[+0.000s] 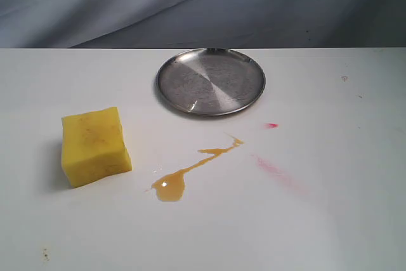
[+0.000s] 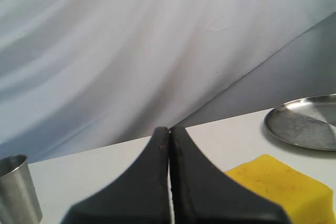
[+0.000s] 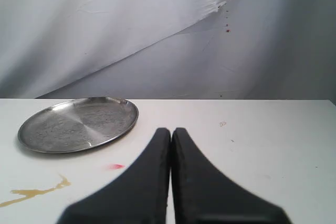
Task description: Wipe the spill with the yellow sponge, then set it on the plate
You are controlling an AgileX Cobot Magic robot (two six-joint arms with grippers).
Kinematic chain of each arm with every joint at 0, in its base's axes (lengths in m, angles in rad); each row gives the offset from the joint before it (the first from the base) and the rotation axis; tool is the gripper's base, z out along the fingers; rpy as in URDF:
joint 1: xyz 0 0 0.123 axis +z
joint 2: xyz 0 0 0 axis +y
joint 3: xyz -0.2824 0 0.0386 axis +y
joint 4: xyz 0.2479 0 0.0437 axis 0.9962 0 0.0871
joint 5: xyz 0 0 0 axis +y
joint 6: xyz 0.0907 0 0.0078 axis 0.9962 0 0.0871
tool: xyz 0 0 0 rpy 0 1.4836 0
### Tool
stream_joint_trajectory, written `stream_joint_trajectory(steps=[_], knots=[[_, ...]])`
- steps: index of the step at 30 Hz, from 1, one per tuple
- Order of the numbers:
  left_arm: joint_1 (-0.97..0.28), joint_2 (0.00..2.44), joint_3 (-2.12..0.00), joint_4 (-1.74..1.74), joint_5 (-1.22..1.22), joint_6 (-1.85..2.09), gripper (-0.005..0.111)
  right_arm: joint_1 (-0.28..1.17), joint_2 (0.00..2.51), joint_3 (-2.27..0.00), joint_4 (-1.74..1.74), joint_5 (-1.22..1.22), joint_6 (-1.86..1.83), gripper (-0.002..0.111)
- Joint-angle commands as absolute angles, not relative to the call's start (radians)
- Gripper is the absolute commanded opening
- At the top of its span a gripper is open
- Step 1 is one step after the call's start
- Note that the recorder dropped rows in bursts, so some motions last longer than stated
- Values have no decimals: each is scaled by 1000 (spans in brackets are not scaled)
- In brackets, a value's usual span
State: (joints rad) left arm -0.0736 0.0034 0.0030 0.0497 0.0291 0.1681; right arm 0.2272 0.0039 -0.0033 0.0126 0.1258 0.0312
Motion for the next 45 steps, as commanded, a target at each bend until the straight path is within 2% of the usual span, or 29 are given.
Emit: stream_joint_trajectory(steps=[1, 13, 16, 20, 23, 26, 29, 34, 38, 45], knots=[[-69, 0, 0, 42, 23, 159, 0, 220, 0, 0, 10, 116, 30, 0], [-69, 0, 0, 42, 23, 159, 0, 220, 0, 0, 10, 116, 30, 0], [-69, 0, 0, 42, 23, 159, 0, 220, 0, 0, 25, 44, 40, 0], [-69, 0, 0, 42, 23, 159, 0, 220, 0, 0, 241, -130, 115, 0], [-69, 0, 0, 42, 23, 159, 0, 220, 0, -16, 407, -120, 130, 0], [-69, 0, 0, 42, 23, 159, 0, 220, 34, -88, 424, -51, 135, 0], [-69, 0, 0, 42, 23, 159, 0, 225, 160, -212, 399, 76, 119, 0], [-69, 0, 0, 42, 23, 159, 0, 316, 505, -447, 502, 261, -204, 0], [-69, 0, 0, 42, 23, 159, 0, 465, 826, -647, 666, 341, -479, 0], [-69, 0, 0, 42, 23, 159, 0, 743, 1359, -1034, 596, 384, -491, 0]])
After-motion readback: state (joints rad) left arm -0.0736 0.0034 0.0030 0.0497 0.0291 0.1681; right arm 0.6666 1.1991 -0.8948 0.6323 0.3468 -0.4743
